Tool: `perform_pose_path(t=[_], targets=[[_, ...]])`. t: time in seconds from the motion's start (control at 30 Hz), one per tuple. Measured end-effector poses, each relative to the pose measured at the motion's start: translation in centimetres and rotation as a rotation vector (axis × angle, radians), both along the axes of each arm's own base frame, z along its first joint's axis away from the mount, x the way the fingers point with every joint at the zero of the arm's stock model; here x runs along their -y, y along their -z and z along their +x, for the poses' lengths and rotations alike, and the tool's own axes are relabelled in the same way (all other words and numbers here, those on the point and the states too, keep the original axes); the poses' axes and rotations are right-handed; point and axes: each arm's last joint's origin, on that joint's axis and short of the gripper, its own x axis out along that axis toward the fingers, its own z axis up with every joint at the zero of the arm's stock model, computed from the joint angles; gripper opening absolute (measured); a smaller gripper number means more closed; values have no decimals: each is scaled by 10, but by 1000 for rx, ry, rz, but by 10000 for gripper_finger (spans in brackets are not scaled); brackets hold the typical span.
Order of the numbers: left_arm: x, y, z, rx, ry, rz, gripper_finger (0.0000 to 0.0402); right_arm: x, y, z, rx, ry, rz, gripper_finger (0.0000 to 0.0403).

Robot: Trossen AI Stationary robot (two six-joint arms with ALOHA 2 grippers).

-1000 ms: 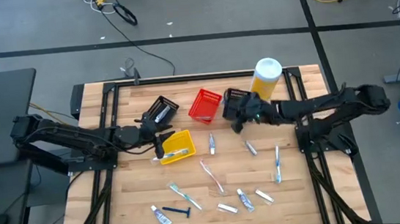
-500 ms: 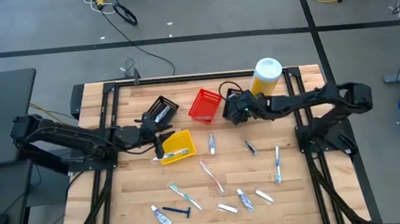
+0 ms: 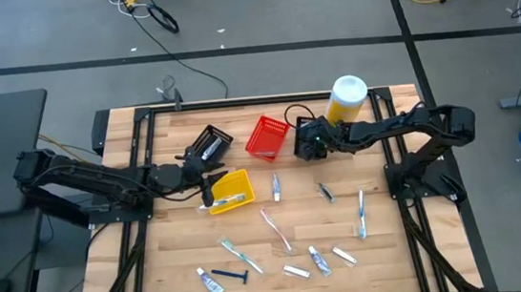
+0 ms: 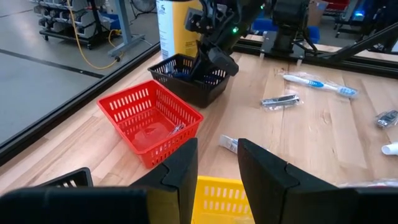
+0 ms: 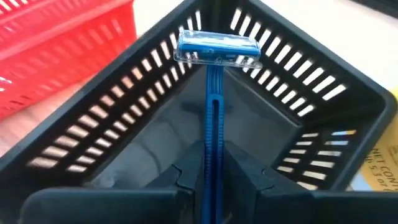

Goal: Pick & Place Travel size toiletries
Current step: Put the right razor into the right black bin, then put the white toothpaste into the left black bin

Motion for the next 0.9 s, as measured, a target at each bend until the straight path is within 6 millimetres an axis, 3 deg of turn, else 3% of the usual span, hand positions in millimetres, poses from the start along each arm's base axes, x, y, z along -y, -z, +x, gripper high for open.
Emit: perform_pose_path(t=[0.47,0.67,0.9], targets=[[0,0,0,1,0,-1,123,5,-1,4,17,-60,-25,139],[0,0,0,11,-6,-20,123,4,-16,2,59,-88,-72,176],[0,0,0,26,-14,-60,123,-5,-47,-1,169,-182,-126,181]])
